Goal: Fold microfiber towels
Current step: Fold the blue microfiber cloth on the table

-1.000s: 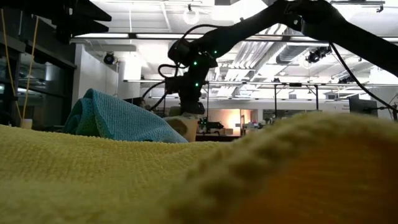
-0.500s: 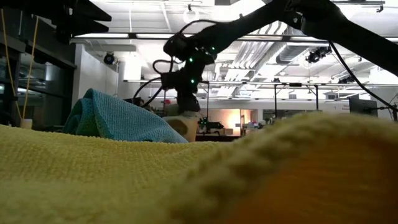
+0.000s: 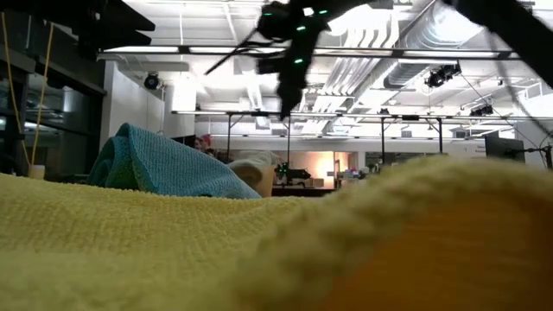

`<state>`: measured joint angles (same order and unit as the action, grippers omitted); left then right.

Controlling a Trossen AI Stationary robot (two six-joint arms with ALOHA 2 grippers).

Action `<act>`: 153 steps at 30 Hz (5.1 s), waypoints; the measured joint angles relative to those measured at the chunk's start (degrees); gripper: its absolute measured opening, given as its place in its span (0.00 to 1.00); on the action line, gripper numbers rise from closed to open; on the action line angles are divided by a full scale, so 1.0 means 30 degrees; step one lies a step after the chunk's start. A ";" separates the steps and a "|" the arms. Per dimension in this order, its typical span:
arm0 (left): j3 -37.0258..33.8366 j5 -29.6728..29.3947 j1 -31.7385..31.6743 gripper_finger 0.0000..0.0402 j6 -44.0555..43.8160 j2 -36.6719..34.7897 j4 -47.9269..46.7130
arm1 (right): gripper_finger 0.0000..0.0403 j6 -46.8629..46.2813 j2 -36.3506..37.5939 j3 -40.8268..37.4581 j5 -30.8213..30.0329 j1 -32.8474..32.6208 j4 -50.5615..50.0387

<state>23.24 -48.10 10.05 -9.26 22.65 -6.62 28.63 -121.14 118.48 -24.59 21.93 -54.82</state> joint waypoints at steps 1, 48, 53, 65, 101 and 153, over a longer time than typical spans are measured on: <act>0.0000 0.0038 0.0069 0.47 -0.0007 0.0000 -0.0011 | 0.55 -0.0671 0.1056 -0.1579 0.0284 0.0075 0.0210; 0.1202 0.6816 -0.0526 0.47 0.6695 1.3413 1.5088 | 0.55 -0.7471 2.1753 -3.3901 0.3835 -0.7621 3.2082; 0.2312 0.6829 -0.0523 0.47 0.5369 1.3844 1.3218 | 0.55 -0.7471 2.1753 -3.3901 0.3770 -0.7621 3.2082; 1.0244 1.0989 0.1896 0.59 0.3494 2.0688 0.0780 | 0.55 -0.7471 2.1746 -3.3894 0.3194 -0.7614 3.1964; 2.0186 0.6869 0.6810 0.59 1.0298 3.2020 -1.2303 | 0.55 -0.7456 2.1739 -3.3872 0.2524 -0.7563 3.1624; 2.1642 0.8570 -0.0473 0.00 0.7260 2.3671 -0.9286 | 0.55 -0.7551 2.1739 -3.3872 0.2371 -0.7555 3.1491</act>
<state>88.17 -22.39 8.63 12.52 93.67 -34.48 5.98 -55.92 16.86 -17.47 -0.73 39.66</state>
